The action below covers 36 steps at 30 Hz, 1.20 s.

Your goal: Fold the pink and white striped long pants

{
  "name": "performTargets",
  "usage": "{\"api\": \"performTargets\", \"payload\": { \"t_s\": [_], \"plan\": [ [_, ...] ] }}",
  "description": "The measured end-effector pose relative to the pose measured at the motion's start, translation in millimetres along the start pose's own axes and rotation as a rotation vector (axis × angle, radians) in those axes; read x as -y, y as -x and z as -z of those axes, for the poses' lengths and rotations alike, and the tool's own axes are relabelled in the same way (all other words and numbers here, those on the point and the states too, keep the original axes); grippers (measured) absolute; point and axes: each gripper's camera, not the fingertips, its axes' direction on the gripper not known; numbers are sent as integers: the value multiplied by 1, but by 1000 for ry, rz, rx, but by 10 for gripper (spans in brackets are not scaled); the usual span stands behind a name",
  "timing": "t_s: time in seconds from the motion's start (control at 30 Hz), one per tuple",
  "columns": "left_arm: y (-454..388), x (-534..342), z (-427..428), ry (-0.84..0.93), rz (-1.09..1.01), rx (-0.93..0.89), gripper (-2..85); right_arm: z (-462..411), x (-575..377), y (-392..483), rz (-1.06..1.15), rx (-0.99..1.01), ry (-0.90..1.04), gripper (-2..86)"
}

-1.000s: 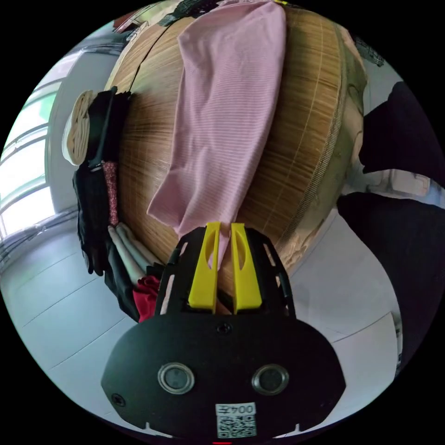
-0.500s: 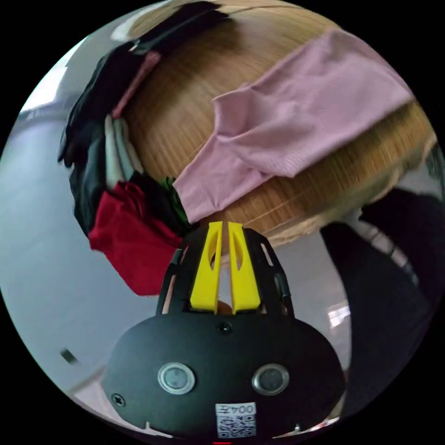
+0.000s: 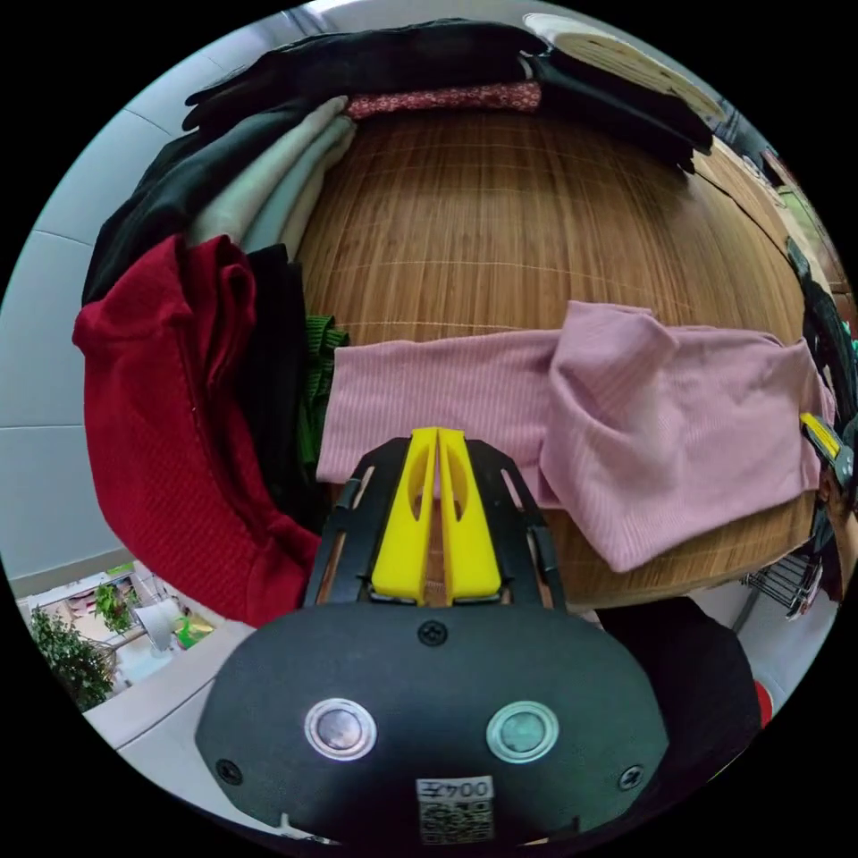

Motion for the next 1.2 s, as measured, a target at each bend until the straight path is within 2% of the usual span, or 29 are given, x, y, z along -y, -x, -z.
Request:
{"api": "performTargets", "payload": {
  "t_s": [0.07,0.23,0.3,0.37,0.47,0.5,0.53,0.6,0.63,0.67,0.73,0.9,0.93,0.97,1.03,1.07,1.13,1.2],
  "plan": [
    [2,7,-1,39,12,-87,6,-5,1,-15,0,-40,30,-8],
    [-8,8,33,-44,-29,-213,6,-16,-1,-88,-129,11,145,-3],
    [-4,3,55,-67,4,-208,7,6,10,-101,-139,78,77,1],
    [7,-7,73,-98,38,-235,8,39,29,-104,-133,212,-28,10],
    [29,-29,102,-127,84,-274,7,87,87,-95,-129,601,-133,81],
    [36,-40,111,-129,92,-284,7,97,117,-84,-107,803,-139,108],
    [38,-45,115,-126,93,-288,7,103,151,-70,-76,1002,-132,134],
    [46,-67,126,-108,98,-303,7,105,204,-42,-20,1192,-56,157],
    [47,-73,128,-102,98,-308,7,100,239,-23,-16,1226,29,158],
    [49,-84,132,-92,97,-326,8,97,256,-13,-21,1223,74,159],
    [52,-101,138,-83,110,-361,8,78,313,18,-60,1163,282,161],
    [60,-146,150,-73,161,-455,9,50,377,54,-134,1028,546,168],
    [60,-150,151,-70,164,-463,10,48,386,66,-107,960,579,138],
    [61,-158,153,-64,171,-477,10,49,389,71,-87,912,576,124],
    [63,-168,157,-66,173,-493,12,73,394,90,60,702,481,16],
    [65,-174,162,-81,159,-504,14,85,392,93,113,710,426,13],
    [65,-183,174,-124,111,-499,18,143,372,94,388,890,182,3],
    [62,-193,191,-190,0,-498,29,184,347,85,593,1007,16,0]
  ]
}}
